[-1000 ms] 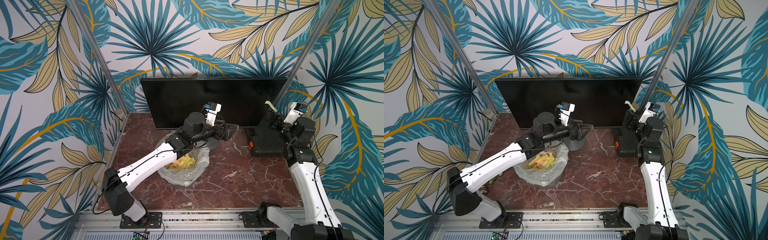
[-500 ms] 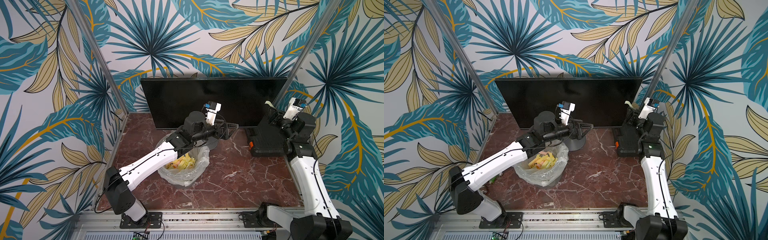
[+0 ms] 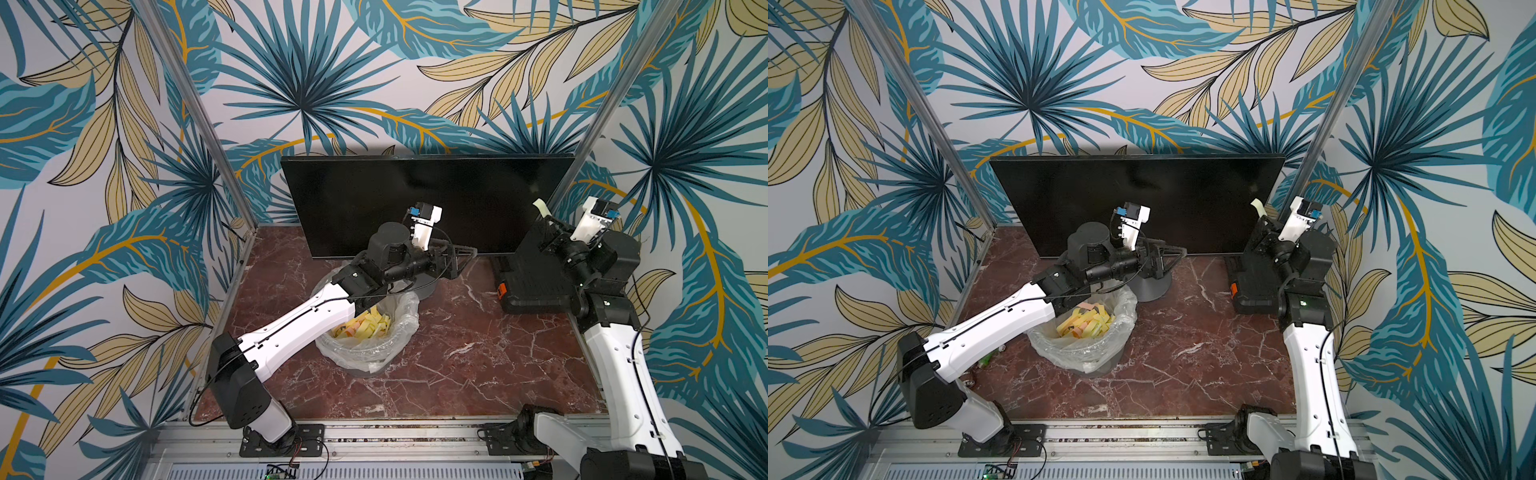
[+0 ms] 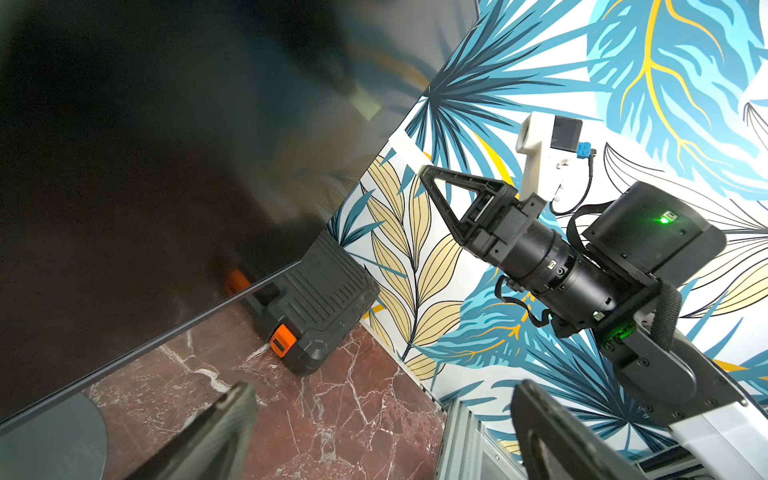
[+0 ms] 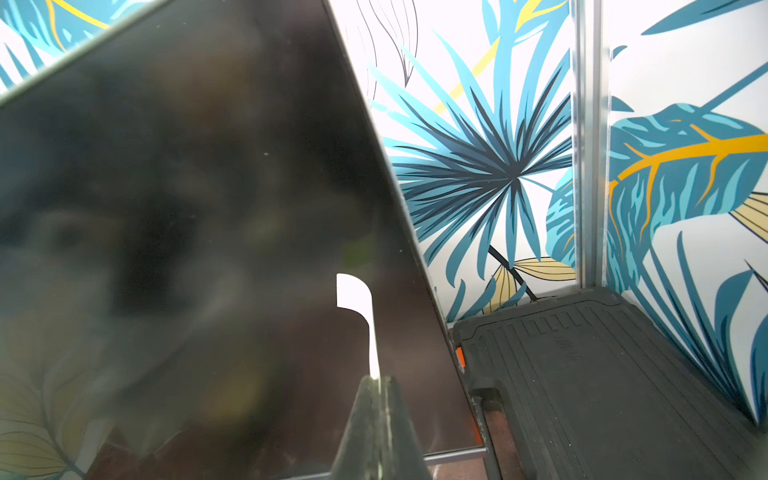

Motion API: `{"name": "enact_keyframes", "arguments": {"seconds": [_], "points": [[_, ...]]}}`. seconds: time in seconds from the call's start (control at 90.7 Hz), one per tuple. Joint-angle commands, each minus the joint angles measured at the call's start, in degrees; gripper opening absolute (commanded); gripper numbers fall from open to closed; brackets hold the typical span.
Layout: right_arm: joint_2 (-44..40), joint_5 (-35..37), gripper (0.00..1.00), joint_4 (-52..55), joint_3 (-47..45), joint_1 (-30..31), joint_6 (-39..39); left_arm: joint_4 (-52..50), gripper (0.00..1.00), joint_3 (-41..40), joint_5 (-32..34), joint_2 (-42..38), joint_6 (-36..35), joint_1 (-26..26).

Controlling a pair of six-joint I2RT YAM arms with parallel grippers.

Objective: Remove the sticky note from the monitor
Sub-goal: Tear off the sticky note from the monitor, then place the sticky note in the trash bin.

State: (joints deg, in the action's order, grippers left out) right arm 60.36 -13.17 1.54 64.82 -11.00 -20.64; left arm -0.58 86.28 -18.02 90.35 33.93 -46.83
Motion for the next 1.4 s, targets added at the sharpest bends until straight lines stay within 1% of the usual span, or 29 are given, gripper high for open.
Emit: {"name": "enact_keyframes", "arguments": {"seconds": [0.0, 0.298, 0.386, 0.463, 0.65, 0.882, 1.091, 1.268, 1.312, 1.356, 1.389], "points": [[-1.5, -1.5, 0.00, -1.3, -2.4, -0.2, -2.7, 1.8, 1.00, 0.5, -0.1, -0.6, -0.1, 0.2], [-6.7, -5.3, 0.00, -3.9, -9.2, 0.7, -9.9, 0.8, 1.00, -3.1, 3.0, -4.6, -1.2, 0.2], [-8.5, -5.6, 0.00, -3.9, -10.9, 2.4, -11.1, 0.2, 1.00, -4.6, 4.4, -6.5, -1.6, 0.3], [-9.5, -5.5, 0.00, -3.4, -11.7, 5.3, -11.3, -0.5, 1.00, -6.0, 5.8, -8.4, -1.9, 0.3], [-10.5, -2.1, 0.00, -0.1, -11.0, 15.8, -9.2, -3.2, 1.00, -9.2, 9.8, -13.7, -3.3, 0.7], [-9.5, 1.9, 0.00, 0.5, -9.7, 29.1, -8.6, -6.7, 1.00, -13.7, 15.4, -21.4, -4.0, 2.6], [-5.6, 6.3, 0.00, 1.5, -6.2, 41.9, -5.8, -10.2, 1.00, -16.8, 19.7, -28.0, -4.2, 5.5], [-1.0, 9.4, 0.00, 1.6, -3.0, 51.4, -3.6, -13.6, 1.00, -17.6, 23.6, -32.6, -5.2, 7.8], [0.3, 10.2, 0.00, 1.9, -2.0, 54.1, -2.9, -14.1, 1.00, -17.8, 23.7, -33.7, -5.2, 8.5], [1.7, 11.2, 0.00, 2.4, -1.1, 56.3, -1.9, -14.6, 1.00, -18.0, 25.7, -34.8, -5.1, 9.4], [2.7, 11.9, 0.00, 2.7, -0.2, 59.0, -1.2, -14.9, 1.00, -18.1, 26.2, -35.6, -5.1, 10.0]]}}
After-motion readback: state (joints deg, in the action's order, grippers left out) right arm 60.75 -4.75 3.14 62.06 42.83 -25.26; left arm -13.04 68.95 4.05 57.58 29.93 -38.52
